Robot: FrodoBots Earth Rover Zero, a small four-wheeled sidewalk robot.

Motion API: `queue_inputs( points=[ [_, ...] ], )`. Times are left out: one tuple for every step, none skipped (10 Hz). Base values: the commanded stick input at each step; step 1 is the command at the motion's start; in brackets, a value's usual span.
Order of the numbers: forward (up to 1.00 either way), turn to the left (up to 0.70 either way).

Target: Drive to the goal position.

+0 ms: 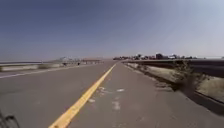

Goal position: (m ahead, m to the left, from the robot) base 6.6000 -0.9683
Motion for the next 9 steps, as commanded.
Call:
queue_inputs(
  points=[
    [0.50,0.00],
    [0.50,0.00],
    [0.50,0.00],
    [0.50,0.00],
    [0.50,0.00],
    [0.50,0.00],
    [0.50,0.00],
    [0.50,0.00],
    [0.50,0.00]
  ],
)
